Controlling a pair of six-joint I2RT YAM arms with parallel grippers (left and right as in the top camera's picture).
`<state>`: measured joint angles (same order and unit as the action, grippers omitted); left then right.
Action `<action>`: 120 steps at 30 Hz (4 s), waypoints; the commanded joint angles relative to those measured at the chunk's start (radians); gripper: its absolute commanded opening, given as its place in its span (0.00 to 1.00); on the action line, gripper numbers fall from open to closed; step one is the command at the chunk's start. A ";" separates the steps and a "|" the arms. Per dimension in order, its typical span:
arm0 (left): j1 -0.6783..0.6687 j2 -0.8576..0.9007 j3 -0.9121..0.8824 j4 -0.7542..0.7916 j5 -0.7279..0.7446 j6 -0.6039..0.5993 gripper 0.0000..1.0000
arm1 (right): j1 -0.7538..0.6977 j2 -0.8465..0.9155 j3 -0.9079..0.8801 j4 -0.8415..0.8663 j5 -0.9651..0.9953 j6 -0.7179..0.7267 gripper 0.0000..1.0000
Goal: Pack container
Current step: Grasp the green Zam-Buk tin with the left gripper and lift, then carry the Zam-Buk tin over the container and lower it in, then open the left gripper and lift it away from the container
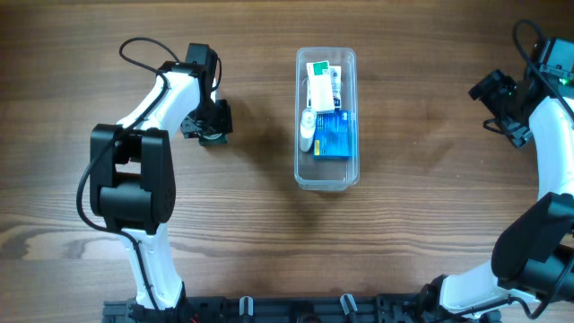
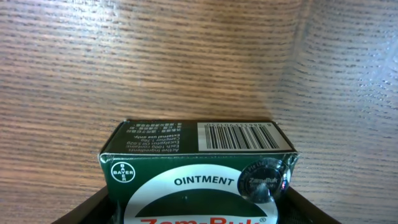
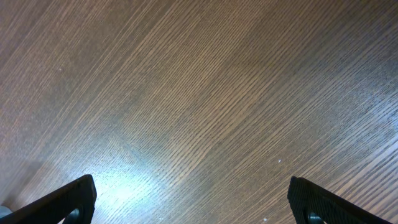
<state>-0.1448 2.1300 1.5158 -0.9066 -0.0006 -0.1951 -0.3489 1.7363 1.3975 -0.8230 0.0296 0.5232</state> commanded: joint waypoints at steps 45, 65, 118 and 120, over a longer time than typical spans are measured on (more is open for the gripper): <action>-0.678 -0.189 0.291 -0.114 -0.136 -0.362 0.62 | -0.002 0.009 0.001 0.001 -0.002 0.003 1.00; -0.678 -0.061 0.289 -0.109 -0.143 -0.455 0.61 | -0.002 0.009 0.001 0.001 -0.002 0.003 1.00; -0.715 -0.468 0.289 -0.197 -0.106 -0.377 0.79 | -0.002 0.009 0.001 0.001 -0.002 0.003 1.00; -0.715 -0.540 0.289 -0.261 -0.106 -0.336 0.79 | -0.002 0.009 0.001 0.001 -0.002 0.003 1.00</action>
<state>-0.8577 1.7145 1.7958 -1.1000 -0.1070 -0.6075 -0.3489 1.7363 1.3975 -0.8230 0.0296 0.5232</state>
